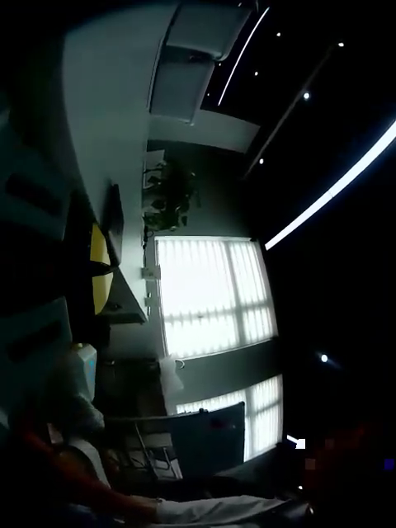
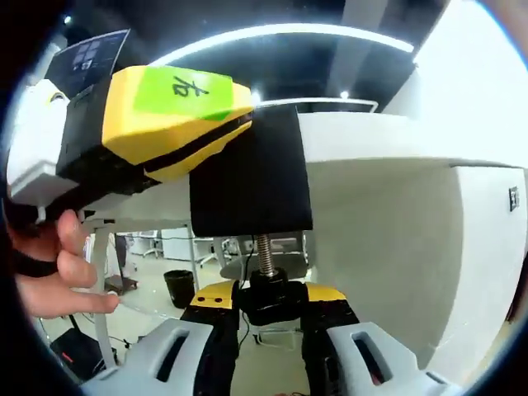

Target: Clamp the fixed fixture on the desktop, loosen the retaining clip, secure it to the edge of the desk, and tighten the retaining clip.

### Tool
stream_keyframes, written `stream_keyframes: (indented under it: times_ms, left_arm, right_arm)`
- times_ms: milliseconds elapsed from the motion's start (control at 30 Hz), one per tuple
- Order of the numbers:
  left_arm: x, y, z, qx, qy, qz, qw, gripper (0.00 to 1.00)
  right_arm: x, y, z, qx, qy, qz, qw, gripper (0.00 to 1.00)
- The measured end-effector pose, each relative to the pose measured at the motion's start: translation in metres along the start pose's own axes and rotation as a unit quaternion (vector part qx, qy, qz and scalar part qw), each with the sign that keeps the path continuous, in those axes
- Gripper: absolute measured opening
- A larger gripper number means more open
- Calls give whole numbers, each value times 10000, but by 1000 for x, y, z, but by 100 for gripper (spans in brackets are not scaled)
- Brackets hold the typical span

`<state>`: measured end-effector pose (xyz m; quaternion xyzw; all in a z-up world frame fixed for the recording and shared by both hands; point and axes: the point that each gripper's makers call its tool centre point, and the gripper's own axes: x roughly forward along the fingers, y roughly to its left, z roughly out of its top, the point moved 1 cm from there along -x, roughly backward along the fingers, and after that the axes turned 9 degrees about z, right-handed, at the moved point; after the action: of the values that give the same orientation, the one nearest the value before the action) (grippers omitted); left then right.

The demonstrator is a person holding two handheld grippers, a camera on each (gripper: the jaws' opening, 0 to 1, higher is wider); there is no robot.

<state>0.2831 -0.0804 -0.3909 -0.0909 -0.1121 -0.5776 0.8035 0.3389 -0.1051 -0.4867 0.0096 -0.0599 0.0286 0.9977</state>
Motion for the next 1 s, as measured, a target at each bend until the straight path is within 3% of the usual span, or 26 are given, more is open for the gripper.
stream_keyframes:
  times_ms: [167,300,467,600,800,900,1000]
  left_arm:
    - [0,0,0,-1,0,-5,10000,1]
    - [0,0,0,15,10,0,10000,1]
    - [0,0,0,-14,-4,7,10000,1]
    - [0,0,0,1,12,-34,10000,1]
    - [0,0,-1,-23,-13,-37,10000,1]
    - [0,0,-1,-45,-28,-38,10000,1]
    - [0,0,-1,-69,-23,-45,10000,1]
  right_arm:
    - [-1,1,0,-123,-41,291,9995,27]
    - [3,5,0,-124,-105,875,9960,27]
    - [6,10,-1,-162,-45,1840,9828,27]
    - [9,12,-1,-264,-29,2309,9726,27]
    - [10,13,-1,-174,-66,2531,9673,27]
    - [5,10,-1,-330,-142,2371,9708,30]
    - [-3,5,-16,-380,67,2071,9776,36]
